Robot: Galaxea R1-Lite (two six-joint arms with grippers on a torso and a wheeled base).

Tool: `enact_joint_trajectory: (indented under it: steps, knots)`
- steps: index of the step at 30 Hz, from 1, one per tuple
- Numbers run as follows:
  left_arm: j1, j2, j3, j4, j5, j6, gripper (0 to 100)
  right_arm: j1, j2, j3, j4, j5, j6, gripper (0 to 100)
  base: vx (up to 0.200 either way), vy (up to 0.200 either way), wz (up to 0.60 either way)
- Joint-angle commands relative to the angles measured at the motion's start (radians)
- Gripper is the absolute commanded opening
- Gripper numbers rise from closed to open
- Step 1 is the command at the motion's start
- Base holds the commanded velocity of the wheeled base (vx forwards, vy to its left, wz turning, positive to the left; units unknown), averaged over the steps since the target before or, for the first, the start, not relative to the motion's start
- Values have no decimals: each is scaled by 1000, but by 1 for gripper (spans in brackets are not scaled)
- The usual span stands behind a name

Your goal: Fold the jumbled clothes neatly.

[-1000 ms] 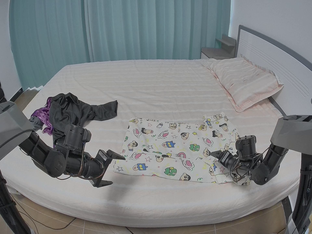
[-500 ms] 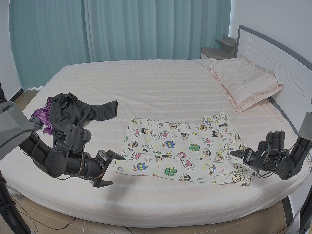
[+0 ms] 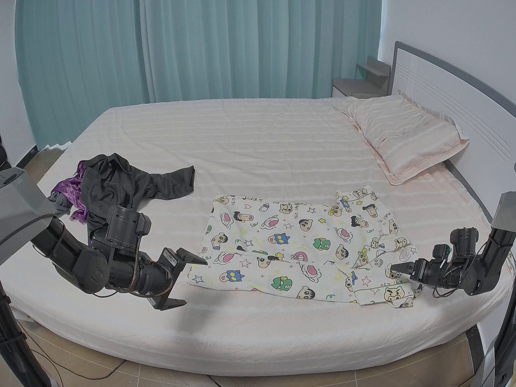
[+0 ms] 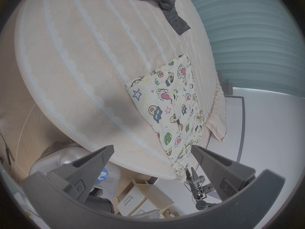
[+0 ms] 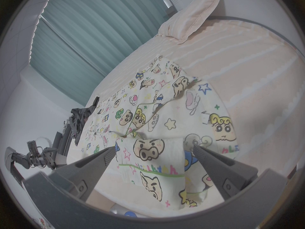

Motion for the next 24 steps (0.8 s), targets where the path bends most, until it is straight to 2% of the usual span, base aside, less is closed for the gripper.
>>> enact_joint_trajectory:
  steps: [1,6,12,13,24]
  knots:
    - [0,0,0,-1,0,-1,100,-19,55,-5,-9,32,-16,100,0,0,0]
    - [0,0,0,-1,0,-1,100,-36,78,-4,-12,113,-41,100,0,0,0]
    - [0,0,0,-1,0,-1,100,-41,120,-30,-24,133,-53,100,0,0,0]
    - [0,0,0,-1,0,-1,100,-41,124,-33,-24,135,-52,0,0,0,0]
    - [0,0,0,-1,0,-1,100,-73,115,-41,-61,138,-42,0,0,0,0]
